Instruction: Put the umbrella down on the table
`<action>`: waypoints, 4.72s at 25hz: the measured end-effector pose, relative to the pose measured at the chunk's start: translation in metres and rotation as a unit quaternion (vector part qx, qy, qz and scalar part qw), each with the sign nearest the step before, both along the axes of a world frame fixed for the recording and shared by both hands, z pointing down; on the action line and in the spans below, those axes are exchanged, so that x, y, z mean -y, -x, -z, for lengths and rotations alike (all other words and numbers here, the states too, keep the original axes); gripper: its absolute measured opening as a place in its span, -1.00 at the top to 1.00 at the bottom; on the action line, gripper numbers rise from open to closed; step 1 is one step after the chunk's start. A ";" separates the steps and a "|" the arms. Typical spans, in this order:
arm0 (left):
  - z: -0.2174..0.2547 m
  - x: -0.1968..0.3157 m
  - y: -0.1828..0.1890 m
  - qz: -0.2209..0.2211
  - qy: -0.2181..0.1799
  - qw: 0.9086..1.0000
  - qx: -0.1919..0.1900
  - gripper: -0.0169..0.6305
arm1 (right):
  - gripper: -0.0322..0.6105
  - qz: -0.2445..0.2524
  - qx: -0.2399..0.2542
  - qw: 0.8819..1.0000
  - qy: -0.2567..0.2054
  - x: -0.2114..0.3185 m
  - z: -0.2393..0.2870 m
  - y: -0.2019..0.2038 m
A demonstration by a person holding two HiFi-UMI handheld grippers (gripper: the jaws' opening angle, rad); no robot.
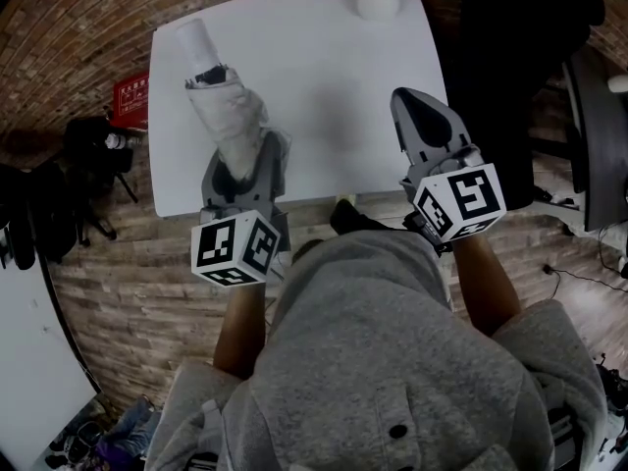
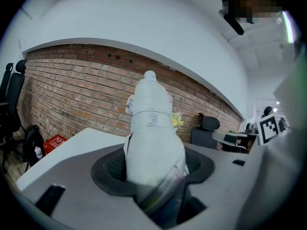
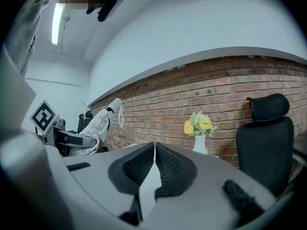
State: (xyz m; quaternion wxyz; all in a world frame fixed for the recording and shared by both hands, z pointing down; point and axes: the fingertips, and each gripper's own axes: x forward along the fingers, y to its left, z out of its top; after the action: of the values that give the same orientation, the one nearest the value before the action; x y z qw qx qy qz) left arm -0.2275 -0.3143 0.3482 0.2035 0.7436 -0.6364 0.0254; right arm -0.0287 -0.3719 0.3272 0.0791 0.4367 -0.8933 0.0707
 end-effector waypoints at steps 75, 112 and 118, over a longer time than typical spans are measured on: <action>-0.187 0.017 -0.020 0.003 0.224 0.973 0.058 0.14 | 0.82 0.009 0.009 1.000 0.004 0.042 -0.016 -0.034; -0.249 0.022 -0.020 -0.007 0.323 0.945 0.050 0.11 | 0.82 -0.002 0.010 1.000 0.016 0.048 -0.024 -0.038; -0.250 0.021 -0.022 -0.013 0.326 0.944 0.051 0.07 | 0.82 0.002 0.013 1.000 0.010 0.044 -0.021 -0.040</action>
State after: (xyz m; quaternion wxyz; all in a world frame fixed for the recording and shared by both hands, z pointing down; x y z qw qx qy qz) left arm -0.2057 -0.3348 0.5985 0.4012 0.6424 -0.5936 0.2719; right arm 0.0114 -0.4160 0.3483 0.0720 0.4330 -0.8944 0.0853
